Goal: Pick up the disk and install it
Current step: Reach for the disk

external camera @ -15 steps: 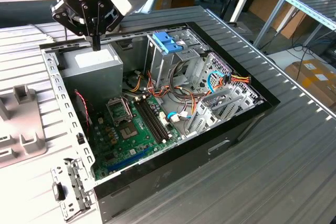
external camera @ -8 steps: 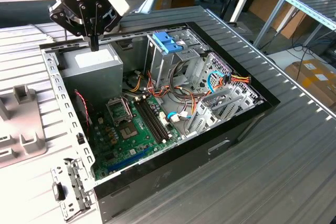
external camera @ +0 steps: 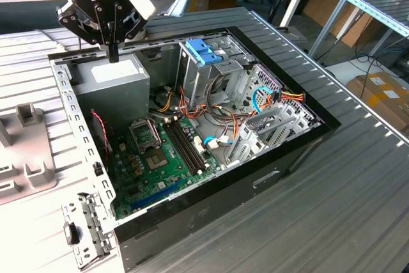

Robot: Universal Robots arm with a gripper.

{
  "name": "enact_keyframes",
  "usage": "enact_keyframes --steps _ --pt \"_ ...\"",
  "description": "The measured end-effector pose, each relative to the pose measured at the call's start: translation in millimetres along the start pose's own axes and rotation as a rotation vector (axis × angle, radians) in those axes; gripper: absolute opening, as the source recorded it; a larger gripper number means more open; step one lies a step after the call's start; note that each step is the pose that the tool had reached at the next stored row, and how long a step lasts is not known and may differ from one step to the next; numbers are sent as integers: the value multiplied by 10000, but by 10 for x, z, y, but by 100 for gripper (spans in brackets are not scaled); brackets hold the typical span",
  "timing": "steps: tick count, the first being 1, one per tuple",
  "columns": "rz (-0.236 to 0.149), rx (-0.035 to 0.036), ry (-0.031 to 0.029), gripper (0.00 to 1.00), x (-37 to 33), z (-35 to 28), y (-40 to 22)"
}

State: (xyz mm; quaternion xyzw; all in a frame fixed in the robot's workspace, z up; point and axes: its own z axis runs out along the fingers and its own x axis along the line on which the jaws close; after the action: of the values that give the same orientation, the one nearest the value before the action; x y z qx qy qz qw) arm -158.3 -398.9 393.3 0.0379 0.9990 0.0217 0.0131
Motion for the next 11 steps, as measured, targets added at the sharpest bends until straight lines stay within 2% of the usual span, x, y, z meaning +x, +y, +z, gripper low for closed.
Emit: enact_keyframes --steps 11 --pt "0 0 1 11 42 -1 -3"
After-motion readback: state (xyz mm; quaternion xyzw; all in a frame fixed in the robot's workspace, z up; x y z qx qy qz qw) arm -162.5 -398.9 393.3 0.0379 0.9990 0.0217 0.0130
